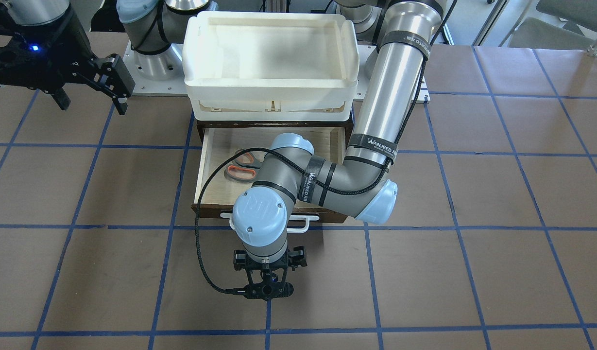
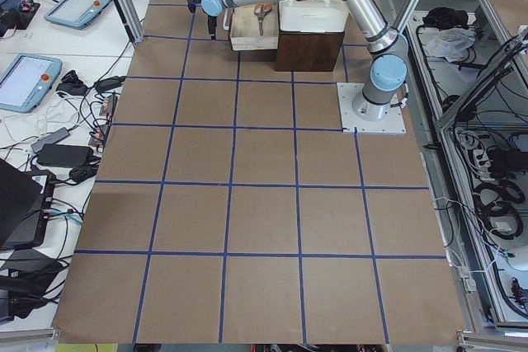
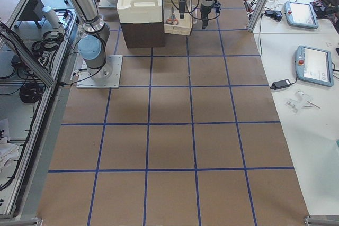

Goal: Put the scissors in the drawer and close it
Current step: 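Bring the left gripper down behind the drawer's far edge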

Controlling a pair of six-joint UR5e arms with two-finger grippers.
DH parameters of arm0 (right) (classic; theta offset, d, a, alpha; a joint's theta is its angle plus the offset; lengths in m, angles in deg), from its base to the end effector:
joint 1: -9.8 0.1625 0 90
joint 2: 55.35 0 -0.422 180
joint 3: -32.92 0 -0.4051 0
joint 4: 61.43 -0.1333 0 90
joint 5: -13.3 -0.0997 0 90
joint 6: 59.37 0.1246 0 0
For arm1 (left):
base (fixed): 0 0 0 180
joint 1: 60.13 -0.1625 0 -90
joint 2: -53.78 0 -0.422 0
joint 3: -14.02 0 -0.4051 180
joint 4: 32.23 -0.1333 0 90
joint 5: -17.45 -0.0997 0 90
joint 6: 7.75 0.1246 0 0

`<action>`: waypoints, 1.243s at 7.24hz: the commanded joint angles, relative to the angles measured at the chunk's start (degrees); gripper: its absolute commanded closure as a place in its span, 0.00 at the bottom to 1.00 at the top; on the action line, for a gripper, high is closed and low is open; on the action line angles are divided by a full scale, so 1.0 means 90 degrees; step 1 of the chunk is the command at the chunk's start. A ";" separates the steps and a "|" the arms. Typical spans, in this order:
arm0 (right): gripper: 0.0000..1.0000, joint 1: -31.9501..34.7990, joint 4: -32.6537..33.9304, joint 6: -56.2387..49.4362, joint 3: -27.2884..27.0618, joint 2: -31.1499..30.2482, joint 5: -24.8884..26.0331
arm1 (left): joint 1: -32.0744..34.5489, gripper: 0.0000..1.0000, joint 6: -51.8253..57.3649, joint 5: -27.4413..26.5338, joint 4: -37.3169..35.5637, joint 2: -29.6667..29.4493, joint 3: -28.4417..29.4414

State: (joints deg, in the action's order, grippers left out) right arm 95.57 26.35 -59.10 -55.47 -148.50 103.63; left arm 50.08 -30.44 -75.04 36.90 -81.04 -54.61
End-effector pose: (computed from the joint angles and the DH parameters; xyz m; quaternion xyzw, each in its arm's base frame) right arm 0.0964 -0.4941 0.4974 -0.0393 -0.9990 0.0221 0.0036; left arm -0.3836 -0.6719 0.1718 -0.0211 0.9993 0.0130 0.0284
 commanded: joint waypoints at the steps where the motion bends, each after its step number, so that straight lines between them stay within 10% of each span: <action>1: 0.00 0.0020 -0.0105 0.0380 -0.0003 -0.0021 -0.0476 | 0.0000 0.00 0.0022 0.0265 0.0443 -0.0030 0.0056; 9: 0.00 0.0333 -0.0192 0.0028 -0.0188 -0.0168 0.0042 | 0.0030 0.00 0.0041 0.0656 0.0988 -0.0059 0.0007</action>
State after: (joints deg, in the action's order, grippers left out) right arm 98.56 24.53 -58.48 -56.47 -149.91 104.12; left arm 50.33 -29.97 -70.10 44.32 -81.75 -54.60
